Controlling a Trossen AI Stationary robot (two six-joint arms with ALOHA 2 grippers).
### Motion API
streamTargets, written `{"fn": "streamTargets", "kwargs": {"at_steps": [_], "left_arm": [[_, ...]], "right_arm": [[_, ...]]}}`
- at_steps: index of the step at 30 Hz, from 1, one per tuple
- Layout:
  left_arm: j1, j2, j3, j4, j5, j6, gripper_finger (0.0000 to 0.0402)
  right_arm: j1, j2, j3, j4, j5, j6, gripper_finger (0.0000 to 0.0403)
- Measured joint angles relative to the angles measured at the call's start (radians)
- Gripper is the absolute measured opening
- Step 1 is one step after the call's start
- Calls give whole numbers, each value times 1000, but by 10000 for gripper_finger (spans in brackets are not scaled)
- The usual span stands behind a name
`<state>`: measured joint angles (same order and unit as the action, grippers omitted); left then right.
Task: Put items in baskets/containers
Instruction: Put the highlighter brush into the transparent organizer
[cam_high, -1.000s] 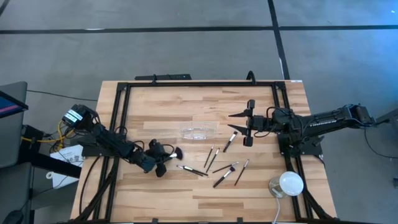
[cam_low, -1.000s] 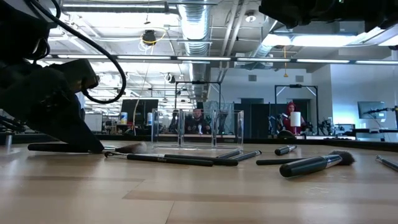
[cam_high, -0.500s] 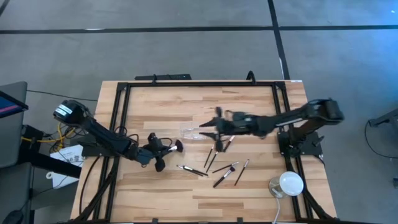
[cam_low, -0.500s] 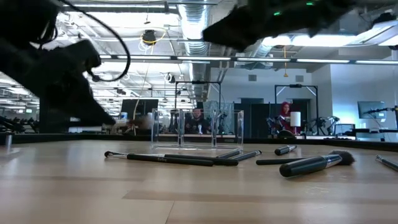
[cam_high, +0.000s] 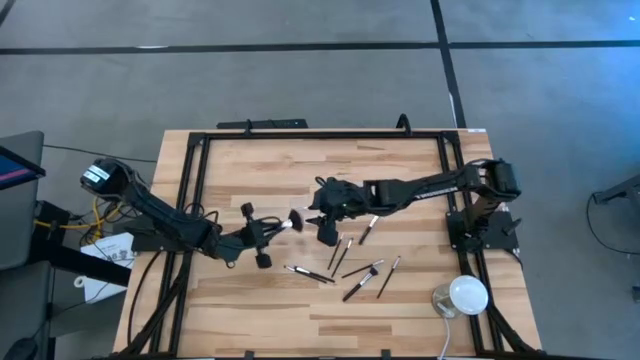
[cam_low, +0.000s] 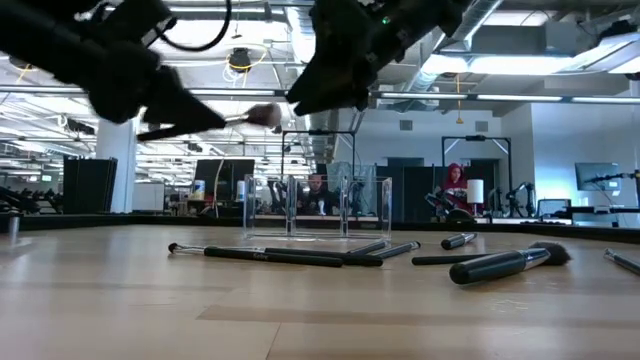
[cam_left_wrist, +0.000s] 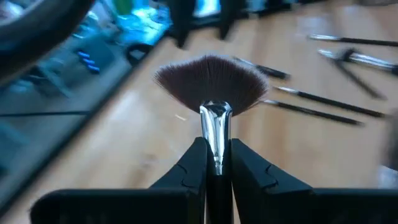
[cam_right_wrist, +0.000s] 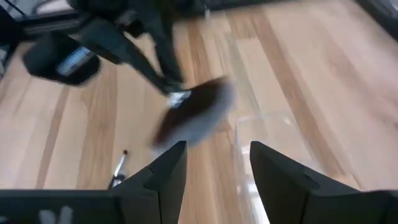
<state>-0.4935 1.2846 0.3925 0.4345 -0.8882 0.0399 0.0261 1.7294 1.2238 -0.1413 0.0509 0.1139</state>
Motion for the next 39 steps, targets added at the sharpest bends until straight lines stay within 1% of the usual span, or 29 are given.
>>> {"fn": "streamTargets", "kwargs": {"at_steps": [5,10,12,17,23,27,30,33,39], "left_arm": [[37,0,21,15,0,59,44],[38,0,22,61,-2,126,45],[37,0,22,85,-2,147,45],[37,0,22,117,-2,204,45],[37,0,22,132,-1,218,45],[37,0,22,138,-1,226,46],[37,-1,22,154,-6,268,46],[37,-1,23,190,-32,295,45],[46,-1,23,236,-34,395,46]], "right_arm": [[-1,-31,-1,-5,-9,13,163],[-7,-27,-1,15,-100,90,165],[-11,-22,-1,15,-104,126,169],[-30,-22,-2,37,-104,153,181],[-62,-22,-2,97,-113,205,198],[-78,-22,-2,127,-172,227,206],[-79,-22,-2,177,-210,229,209],[-79,-22,-2,189,-210,234,210],[-80,-22,-2,187,-209,253,210]]}}
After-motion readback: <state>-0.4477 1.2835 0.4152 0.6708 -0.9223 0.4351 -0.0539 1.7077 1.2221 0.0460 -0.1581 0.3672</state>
